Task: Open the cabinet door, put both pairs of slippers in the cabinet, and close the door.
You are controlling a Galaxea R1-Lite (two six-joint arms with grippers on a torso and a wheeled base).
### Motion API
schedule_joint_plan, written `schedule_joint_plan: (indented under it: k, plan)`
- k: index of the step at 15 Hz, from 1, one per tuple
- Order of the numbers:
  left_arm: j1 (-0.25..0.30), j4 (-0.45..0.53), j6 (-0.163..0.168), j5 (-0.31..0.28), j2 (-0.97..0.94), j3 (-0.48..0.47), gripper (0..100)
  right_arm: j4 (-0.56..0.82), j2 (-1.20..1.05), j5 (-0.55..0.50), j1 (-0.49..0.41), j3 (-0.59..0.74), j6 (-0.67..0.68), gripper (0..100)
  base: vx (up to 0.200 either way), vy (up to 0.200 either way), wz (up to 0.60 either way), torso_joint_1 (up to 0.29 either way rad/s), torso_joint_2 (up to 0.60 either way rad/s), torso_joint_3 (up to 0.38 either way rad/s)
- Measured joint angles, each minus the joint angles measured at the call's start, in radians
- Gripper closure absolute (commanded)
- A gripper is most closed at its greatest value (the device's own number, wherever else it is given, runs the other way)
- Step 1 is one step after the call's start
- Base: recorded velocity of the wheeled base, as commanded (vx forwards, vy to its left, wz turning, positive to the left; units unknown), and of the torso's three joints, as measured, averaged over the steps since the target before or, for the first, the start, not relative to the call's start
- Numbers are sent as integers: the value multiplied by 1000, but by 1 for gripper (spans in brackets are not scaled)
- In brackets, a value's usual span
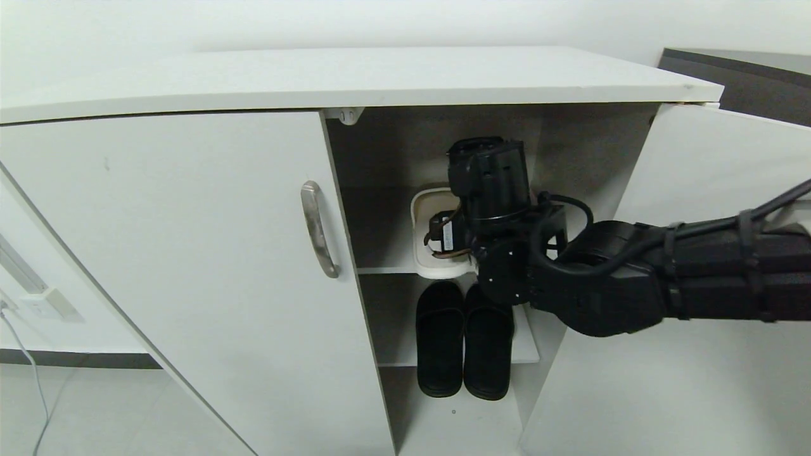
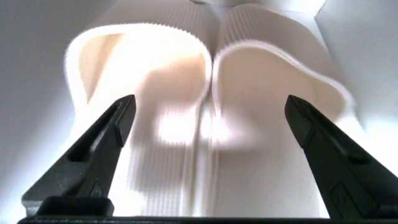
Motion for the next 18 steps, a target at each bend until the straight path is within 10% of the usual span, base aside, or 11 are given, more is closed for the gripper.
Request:
schedule_joint_plan:
  k: [6,7,18]
  plan:
    - [0,0,0,0,0,0,100,-153,-241,80,111,373,-1,0,0,0,0,0,0,0]
    - [0,0,0,0,0,0,100,-175,-283,91,133,434,-2,100,0,0,0,0,0,0]
    - [0,0,0,-1,0,0,100,-282,-367,150,182,643,-4,100,0,0,0,0,0,0]
